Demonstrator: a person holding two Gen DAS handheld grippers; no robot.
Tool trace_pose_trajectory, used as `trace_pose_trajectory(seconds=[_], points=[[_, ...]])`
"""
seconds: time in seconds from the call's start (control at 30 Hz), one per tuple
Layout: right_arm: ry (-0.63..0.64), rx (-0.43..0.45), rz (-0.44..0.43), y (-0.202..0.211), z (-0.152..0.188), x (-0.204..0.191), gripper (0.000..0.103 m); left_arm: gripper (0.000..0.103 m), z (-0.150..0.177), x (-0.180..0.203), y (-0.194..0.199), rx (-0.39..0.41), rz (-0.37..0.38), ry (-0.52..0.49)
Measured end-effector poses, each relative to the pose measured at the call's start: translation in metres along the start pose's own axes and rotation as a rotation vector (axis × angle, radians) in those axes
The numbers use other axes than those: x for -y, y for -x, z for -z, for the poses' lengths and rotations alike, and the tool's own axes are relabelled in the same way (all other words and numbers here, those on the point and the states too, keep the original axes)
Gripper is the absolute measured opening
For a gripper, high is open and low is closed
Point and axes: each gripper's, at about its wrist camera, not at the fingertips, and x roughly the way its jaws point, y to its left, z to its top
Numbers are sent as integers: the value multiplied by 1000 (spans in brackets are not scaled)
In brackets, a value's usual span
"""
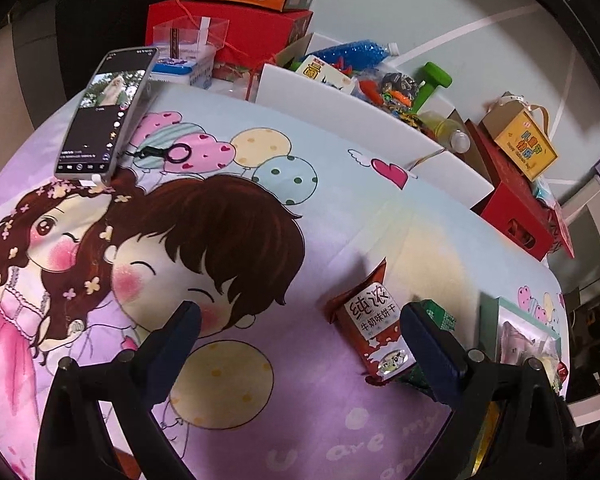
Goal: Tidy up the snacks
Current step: 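Move both open tools back to the red biscuit bag and green box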
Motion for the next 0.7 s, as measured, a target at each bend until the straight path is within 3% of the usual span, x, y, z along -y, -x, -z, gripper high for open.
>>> trace_pose_trajectory(seconds=[0.37,0.7], points=[[4,-81,-3,-27,9,1,75,99,1,23,-27,-35,51,-51],[-14,-108,3,-36,14,9,73,99,9,44,-53,-64,33,-116]])
